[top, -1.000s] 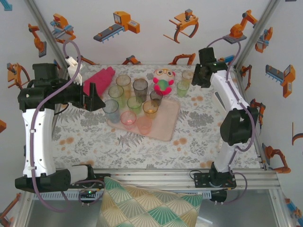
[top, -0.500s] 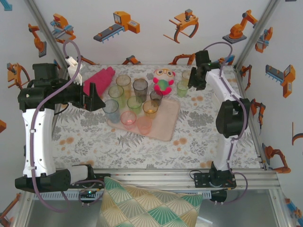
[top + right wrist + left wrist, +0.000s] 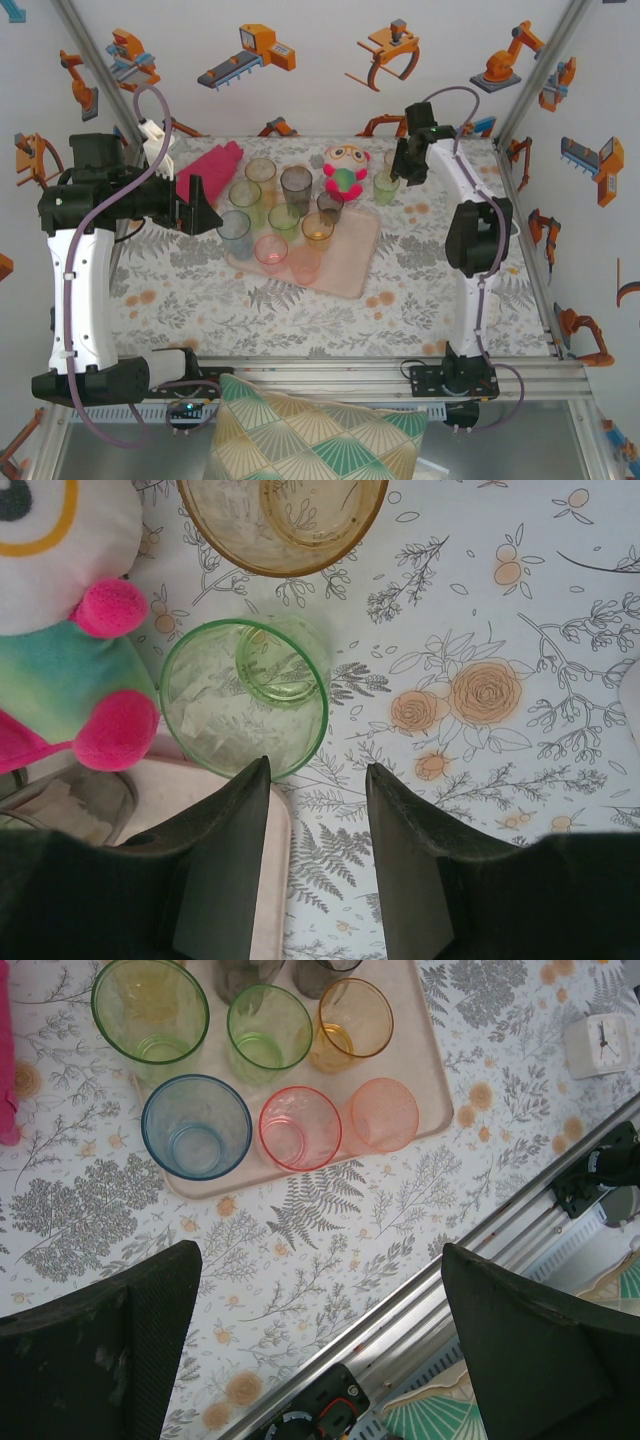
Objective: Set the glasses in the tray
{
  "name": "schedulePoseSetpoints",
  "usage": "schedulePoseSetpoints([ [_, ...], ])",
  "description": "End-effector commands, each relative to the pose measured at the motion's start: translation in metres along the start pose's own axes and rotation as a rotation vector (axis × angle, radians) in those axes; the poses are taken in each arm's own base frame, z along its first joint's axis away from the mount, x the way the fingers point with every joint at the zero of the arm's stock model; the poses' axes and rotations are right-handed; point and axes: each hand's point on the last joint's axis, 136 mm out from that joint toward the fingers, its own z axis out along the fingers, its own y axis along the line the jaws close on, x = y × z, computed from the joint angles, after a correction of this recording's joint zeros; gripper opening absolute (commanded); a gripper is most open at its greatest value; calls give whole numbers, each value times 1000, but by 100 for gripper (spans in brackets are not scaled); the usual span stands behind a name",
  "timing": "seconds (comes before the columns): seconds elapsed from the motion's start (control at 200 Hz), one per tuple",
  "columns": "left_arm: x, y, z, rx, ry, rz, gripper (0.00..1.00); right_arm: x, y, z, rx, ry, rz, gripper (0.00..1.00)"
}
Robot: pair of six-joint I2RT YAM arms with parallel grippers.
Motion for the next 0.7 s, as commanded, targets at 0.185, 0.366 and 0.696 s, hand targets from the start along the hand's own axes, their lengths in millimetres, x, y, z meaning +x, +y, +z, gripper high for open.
schedulePoseSetpoints([
  [0.185, 3, 1, 2, 12, 11, -8, 97, -7, 1, 10, 3, 17, 8, 42],
  [0.366, 5, 1, 2, 11, 14, -8, 97, -3, -1, 19, 14, 30, 12, 41],
  [0.696, 6, 0, 2, 15, 14, -9, 97, 6, -6, 30, 39, 58, -2, 34],
])
